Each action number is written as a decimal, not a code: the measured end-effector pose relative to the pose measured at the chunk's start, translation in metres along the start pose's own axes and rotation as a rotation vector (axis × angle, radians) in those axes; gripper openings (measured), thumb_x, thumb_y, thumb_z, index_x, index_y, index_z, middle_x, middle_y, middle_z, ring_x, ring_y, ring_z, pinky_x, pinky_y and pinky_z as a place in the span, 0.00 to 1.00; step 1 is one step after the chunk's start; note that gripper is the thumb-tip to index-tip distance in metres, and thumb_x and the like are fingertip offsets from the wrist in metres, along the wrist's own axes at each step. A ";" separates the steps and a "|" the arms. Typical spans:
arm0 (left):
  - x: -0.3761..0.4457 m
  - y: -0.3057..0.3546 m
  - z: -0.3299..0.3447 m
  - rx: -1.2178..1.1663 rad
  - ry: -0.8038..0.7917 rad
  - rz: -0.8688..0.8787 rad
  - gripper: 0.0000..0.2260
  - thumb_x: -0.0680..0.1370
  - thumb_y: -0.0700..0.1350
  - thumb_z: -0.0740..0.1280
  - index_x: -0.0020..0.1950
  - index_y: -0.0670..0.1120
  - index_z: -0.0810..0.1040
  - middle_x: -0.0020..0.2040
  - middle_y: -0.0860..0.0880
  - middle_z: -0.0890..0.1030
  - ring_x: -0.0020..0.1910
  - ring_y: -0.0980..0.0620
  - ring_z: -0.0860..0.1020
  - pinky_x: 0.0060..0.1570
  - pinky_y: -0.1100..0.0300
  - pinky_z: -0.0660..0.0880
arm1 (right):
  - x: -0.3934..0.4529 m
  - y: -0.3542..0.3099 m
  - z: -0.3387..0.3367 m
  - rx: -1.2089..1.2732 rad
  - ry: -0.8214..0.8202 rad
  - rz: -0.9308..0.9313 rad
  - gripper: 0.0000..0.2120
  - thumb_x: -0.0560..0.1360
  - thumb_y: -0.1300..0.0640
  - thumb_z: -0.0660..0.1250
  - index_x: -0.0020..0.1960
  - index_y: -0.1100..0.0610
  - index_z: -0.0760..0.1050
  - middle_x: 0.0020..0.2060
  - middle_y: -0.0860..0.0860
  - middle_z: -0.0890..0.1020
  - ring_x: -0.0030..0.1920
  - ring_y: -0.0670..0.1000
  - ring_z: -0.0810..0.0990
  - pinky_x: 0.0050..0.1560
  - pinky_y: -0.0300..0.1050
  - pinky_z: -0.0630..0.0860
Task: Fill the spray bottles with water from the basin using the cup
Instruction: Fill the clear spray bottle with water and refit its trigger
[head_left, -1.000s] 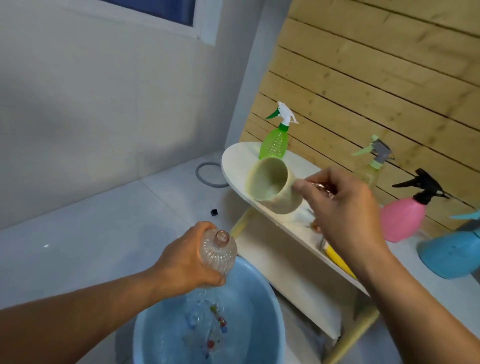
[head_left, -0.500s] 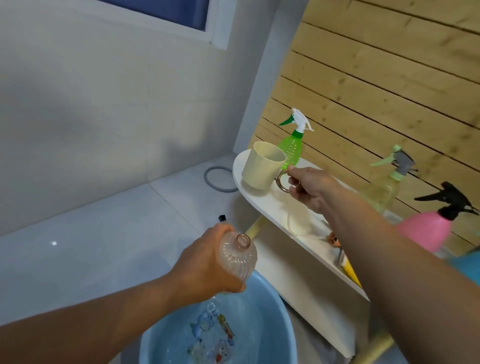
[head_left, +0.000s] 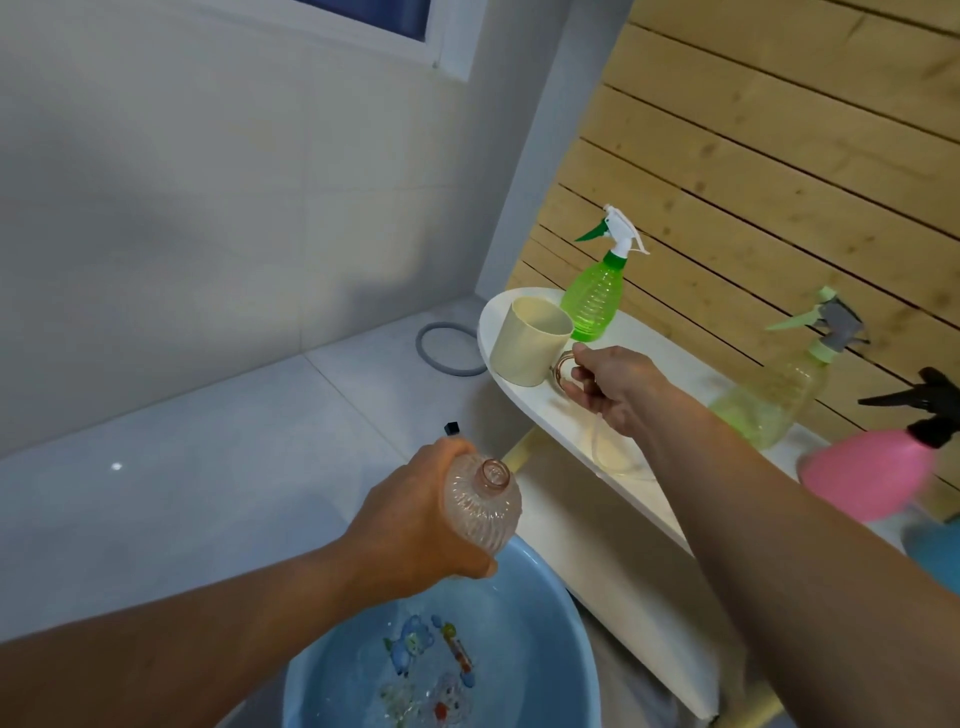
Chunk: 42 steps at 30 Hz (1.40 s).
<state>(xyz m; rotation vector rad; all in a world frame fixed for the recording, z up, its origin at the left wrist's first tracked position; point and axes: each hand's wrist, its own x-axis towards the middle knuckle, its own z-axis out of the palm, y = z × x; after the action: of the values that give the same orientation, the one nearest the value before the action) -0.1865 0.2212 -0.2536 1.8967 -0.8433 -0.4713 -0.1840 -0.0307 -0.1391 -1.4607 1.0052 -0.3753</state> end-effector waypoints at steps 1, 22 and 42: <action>0.000 0.000 0.000 -0.001 0.000 0.001 0.45 0.53 0.60 0.84 0.65 0.68 0.66 0.57 0.65 0.77 0.57 0.58 0.79 0.55 0.53 0.81 | 0.000 0.000 0.000 -0.005 0.002 -0.003 0.07 0.81 0.59 0.68 0.54 0.63 0.76 0.37 0.55 0.75 0.30 0.47 0.72 0.27 0.39 0.79; 0.004 0.005 0.009 0.037 -0.010 0.007 0.45 0.51 0.61 0.83 0.64 0.68 0.65 0.58 0.64 0.75 0.56 0.55 0.78 0.54 0.49 0.82 | -0.015 0.008 -0.105 -0.694 0.282 -0.312 0.14 0.75 0.50 0.74 0.39 0.57 0.74 0.31 0.53 0.77 0.34 0.56 0.75 0.37 0.48 0.71; 0.005 0.016 0.024 0.008 -0.033 0.032 0.45 0.53 0.56 0.85 0.65 0.64 0.67 0.60 0.62 0.74 0.58 0.57 0.77 0.54 0.53 0.81 | -0.038 0.057 -0.136 -0.243 0.283 0.083 0.11 0.74 0.55 0.76 0.44 0.65 0.83 0.30 0.53 0.83 0.28 0.47 0.79 0.27 0.36 0.70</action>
<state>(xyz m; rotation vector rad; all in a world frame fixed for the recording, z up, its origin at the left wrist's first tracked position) -0.2036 0.1978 -0.2504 1.8844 -0.8971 -0.4819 -0.3269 -0.0807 -0.1535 -1.6055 1.3723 -0.4187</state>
